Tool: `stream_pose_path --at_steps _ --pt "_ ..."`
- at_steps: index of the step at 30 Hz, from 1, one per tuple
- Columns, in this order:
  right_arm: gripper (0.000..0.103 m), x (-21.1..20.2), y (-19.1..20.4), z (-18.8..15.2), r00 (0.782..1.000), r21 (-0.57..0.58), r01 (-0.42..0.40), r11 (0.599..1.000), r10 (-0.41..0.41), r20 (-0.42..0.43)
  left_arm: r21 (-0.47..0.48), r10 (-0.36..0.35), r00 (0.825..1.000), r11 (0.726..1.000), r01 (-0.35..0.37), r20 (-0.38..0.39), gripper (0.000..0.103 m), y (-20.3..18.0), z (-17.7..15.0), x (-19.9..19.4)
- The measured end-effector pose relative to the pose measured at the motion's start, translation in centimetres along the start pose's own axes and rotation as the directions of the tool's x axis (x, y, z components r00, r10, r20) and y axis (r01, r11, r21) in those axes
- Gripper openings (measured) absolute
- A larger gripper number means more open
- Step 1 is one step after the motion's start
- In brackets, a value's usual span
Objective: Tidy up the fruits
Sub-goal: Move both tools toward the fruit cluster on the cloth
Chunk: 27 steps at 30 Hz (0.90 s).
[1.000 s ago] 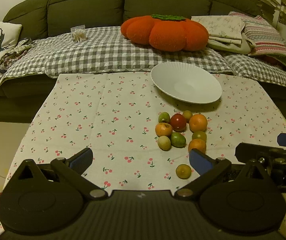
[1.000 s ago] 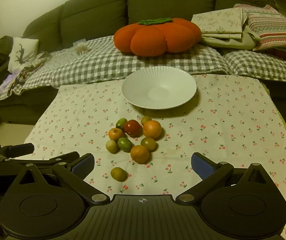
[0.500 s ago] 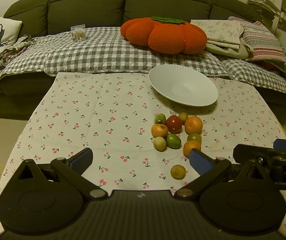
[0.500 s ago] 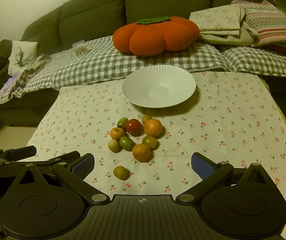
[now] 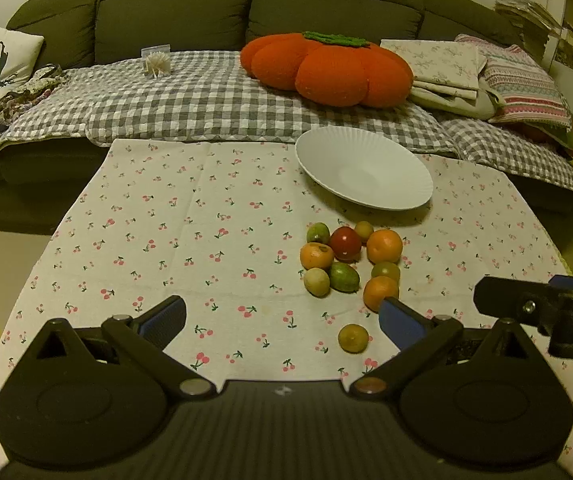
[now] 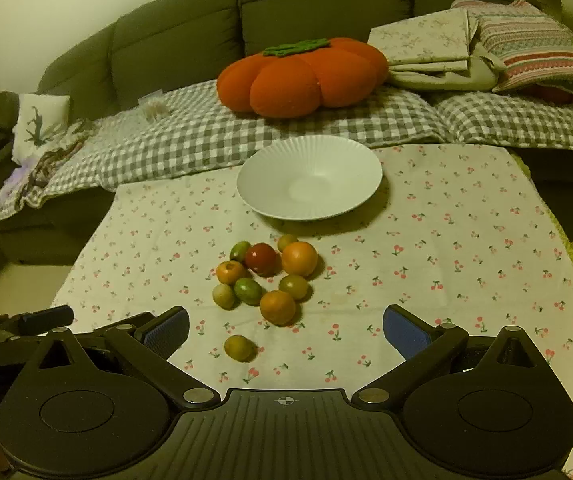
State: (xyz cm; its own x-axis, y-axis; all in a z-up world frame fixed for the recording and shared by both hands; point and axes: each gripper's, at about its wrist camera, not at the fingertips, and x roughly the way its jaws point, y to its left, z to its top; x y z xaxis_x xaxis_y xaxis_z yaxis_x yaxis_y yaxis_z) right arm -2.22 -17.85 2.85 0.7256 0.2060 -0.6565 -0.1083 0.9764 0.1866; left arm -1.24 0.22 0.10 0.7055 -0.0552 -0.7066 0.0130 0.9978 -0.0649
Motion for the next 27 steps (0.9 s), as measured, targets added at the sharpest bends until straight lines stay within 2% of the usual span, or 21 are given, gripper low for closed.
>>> stream_pose_path --at_steps 16,18,27 --pt "0.103 3.6 0.0 0.3 0.997 0.022 -0.041 0.999 0.043 -0.071 0.019 -0.019 0.998 1.000 0.021 -0.064 0.100 -0.5 -0.7 3.3" --pt "0.103 4.1 -0.3 0.4 0.996 0.034 -0.041 0.999 0.043 -0.079 0.011 -0.025 0.996 1.000 0.026 -0.091 0.100 -0.4 -0.8 3.8" --pt "0.103 6.6 -2.0 0.7 0.992 0.096 -0.041 0.995 0.052 -0.118 0.018 -0.056 0.991 0.998 0.059 -0.123 0.099 -0.8 -1.2 5.6"
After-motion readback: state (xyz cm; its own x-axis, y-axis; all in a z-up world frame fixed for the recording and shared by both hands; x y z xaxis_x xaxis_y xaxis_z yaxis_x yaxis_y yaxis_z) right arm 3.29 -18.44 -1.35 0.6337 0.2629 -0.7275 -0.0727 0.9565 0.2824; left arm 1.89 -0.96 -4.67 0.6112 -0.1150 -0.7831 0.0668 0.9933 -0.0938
